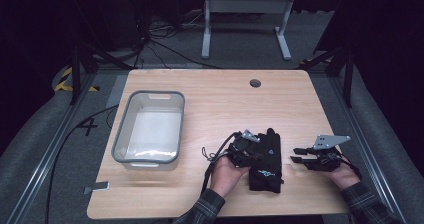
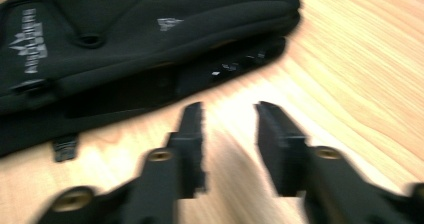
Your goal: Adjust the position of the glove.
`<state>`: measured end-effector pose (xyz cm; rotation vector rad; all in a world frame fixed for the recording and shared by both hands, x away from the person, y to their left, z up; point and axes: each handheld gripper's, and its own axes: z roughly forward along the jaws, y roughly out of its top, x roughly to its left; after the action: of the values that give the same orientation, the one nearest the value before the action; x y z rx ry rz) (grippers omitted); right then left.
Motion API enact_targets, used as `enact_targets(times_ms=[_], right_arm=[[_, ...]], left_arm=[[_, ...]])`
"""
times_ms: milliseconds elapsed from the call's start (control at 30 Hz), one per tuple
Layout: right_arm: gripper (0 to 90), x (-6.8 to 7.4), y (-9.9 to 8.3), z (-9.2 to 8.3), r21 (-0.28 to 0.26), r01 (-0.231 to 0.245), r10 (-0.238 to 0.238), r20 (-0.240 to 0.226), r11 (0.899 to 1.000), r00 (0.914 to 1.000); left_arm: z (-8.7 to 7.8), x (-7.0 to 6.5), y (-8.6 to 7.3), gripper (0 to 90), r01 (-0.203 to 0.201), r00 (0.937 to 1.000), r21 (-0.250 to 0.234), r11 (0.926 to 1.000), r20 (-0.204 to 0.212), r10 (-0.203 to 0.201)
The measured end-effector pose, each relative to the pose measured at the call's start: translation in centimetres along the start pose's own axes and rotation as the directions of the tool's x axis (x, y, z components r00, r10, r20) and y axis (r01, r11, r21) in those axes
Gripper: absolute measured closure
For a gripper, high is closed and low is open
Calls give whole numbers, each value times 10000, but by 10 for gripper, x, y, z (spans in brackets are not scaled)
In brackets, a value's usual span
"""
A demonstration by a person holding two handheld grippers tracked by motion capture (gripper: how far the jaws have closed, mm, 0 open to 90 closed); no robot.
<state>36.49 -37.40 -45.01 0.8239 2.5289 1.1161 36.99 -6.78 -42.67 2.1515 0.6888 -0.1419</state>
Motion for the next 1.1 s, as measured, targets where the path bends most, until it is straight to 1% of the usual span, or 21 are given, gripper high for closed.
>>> enact_targets(times_ms=[67,100,233,300,400,467,500,567,600,767,800,900,933,1000,1033,1067,1100], right_arm=[[448,-4,-2,-1,-77,-191,194,388,9998,9991],[389,-6,-3,-2,-128,-344,350,503,9993,9981],[267,-13,-6,-2,-204,-696,710,835,9974,9940],[241,-16,-8,-2,-183,-840,853,857,9963,9927],[226,-17,-9,-1,-107,-848,854,933,9963,9920],[221,-17,-9,0,-88,-813,818,917,9966,9924],[221,-17,-9,0,-61,-806,808,919,9967,9925],[218,-17,-9,1,-48,-776,777,952,9970,9924],[218,-18,-9,1,-44,-775,775,953,9970,9924],[213,-18,-10,0,-63,-761,763,998,9971,9921],[208,-18,-10,0,-67,-757,760,1008,9971,9920],[200,-19,-10,1,-79,-747,751,1033,9972,9918],[197,-19,-10,1,-64,-775,777,1013,9970,9918],[188,-19,-11,1,-48,-804,805,1012,9968,9916],[176,-19,-11,2,-55,-818,819,1007,9966,9915],[169,-19,-11,2,-89,-833,838,1020,9965,9913],[164,-19,-10,2,-119,-858,865,1020,9962,9910]], left_arm=[[5,-7,1,896,-226,9996,128,9997,186,224],[7,-10,2,896,-304,9992,133,9995,258,300],[20,-22,3,896,-608,9965,373,9975,597,585],[28,-26,2,896,-692,9949,568,9960,775,647],[39,-31,0,896,-811,9929,824,9933,940,732],[46,-35,-2,896,-878,9920,1102,9900,998,769],[50,-36,-2,896,-985,9910,1166,9883,1025,867],[54,-39,-4,896,-1045,9908,1430,9842,1000,907],[56,-40,-4,896,-1138,9904,1519,9818,950,1001],[56,-40,-5,898,-1157,9908,1670,9791,888,1019],[56,-40,-6,898,-1111,9913,1706,9791,890,970],[52,-39,-8,898,-1133,9912,1837,9764,892,983],[50,-38,-8,898,-1223,9903,1952,9731,892,1066],[48,-38,-9,898,-1181,9911,1975,9732,849,1030],[46,-37,-10,898,-1248,9905,2014,9715,817,1103],[44,-36,-10,898,-1212,9910,2103,9701,810,1062],[43,-36,-12,898,-1203,9912,2040,9715,793,1060]])
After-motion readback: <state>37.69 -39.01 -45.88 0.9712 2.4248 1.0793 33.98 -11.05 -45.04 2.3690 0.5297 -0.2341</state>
